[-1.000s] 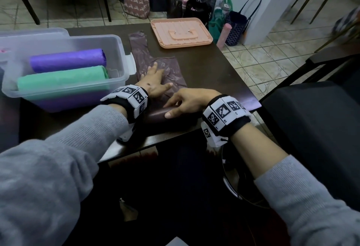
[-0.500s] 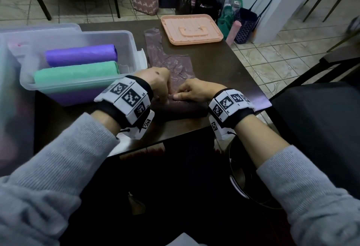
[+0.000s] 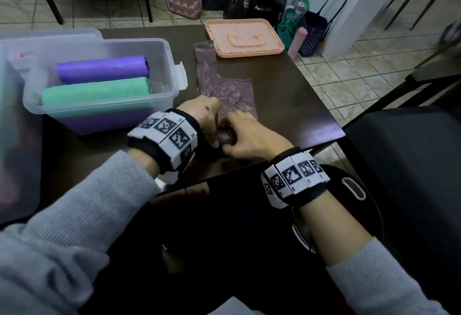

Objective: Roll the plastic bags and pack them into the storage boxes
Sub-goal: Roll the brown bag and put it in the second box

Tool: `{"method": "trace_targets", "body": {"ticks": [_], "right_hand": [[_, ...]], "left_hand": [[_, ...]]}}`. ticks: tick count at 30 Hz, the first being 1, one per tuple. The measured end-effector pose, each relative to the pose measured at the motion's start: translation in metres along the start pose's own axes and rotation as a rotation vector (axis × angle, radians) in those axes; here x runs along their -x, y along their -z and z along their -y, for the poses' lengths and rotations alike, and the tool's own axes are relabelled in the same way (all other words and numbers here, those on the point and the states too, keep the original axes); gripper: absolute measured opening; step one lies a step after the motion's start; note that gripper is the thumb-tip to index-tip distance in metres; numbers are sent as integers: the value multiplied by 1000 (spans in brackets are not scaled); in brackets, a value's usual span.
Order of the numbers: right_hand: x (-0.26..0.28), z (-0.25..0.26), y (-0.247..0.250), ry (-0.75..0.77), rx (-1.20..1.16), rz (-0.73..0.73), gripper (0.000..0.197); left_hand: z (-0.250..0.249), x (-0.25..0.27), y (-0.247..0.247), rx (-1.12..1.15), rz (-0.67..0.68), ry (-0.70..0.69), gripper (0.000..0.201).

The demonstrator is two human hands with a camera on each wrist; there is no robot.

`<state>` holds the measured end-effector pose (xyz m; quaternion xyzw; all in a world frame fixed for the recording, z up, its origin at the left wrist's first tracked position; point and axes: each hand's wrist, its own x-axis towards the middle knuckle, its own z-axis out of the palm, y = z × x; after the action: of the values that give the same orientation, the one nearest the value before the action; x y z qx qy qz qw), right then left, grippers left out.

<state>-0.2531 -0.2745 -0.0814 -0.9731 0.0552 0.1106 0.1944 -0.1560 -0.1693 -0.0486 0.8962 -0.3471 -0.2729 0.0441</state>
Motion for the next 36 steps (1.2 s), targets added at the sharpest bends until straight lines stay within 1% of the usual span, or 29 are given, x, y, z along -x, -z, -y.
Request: {"method": "trace_targets", "body": {"ticks": [2,4,6,7,9,11,12,14,17,20,23,25,27,30,31,32,34,36], "right_hand": [[5,-1,-2,44,81,6,54],[5,-2,0,62,67,-27,55],[2,-2,8,46,-21,7,51],[1,-2,13,28,-51,54,49],[-4,-2,21,-20,-85,153,44],[-10,-5,28,-69,-109,230,38],[-13,-6,31,-86,-115,259,36],[-18,-7,35,-104,-111,307,36],[-21,-8,38,-117,-82,327,37],[-23,-10,34,-132,-135,252,38],[-23,-11,23,-166,-221,89,26],[-20,-11,15,-158,-172,-60,20],[-13,-6,8,-129,-106,-149,23],[0,-2,-3,-106,-124,-148,32],[4,-2,-6,-97,-132,-123,35],[8,-5,-11,-83,-128,-97,39],[15,-10,-17,-38,-88,-80,53],[17,-16,-18,-21,-70,-107,62]], "left_hand": [[2,-3,4,-26,59,-20,43],[4,-5,7,-41,127,-42,36],[7,-5,10,-33,140,-51,30],[9,-5,11,-18,105,-63,30],[13,-1,12,30,-41,-106,34],[14,1,11,79,-147,-159,25],[14,3,9,86,-174,-170,21],[13,5,6,92,-206,-177,21],[13,4,2,102,-197,-174,33],[11,3,-1,43,-130,-191,46],[8,-3,-5,-2,-122,-186,50],[6,-6,-7,-10,-105,-179,48],[5,-8,-8,-11,-64,-170,43],[7,-9,-7,8,-2,-169,36],[8,-10,-7,24,21,-171,37],[10,-11,-6,49,51,-167,43],[11,-11,-5,117,131,-153,53],[12,-12,-5,154,189,-170,46]]}}
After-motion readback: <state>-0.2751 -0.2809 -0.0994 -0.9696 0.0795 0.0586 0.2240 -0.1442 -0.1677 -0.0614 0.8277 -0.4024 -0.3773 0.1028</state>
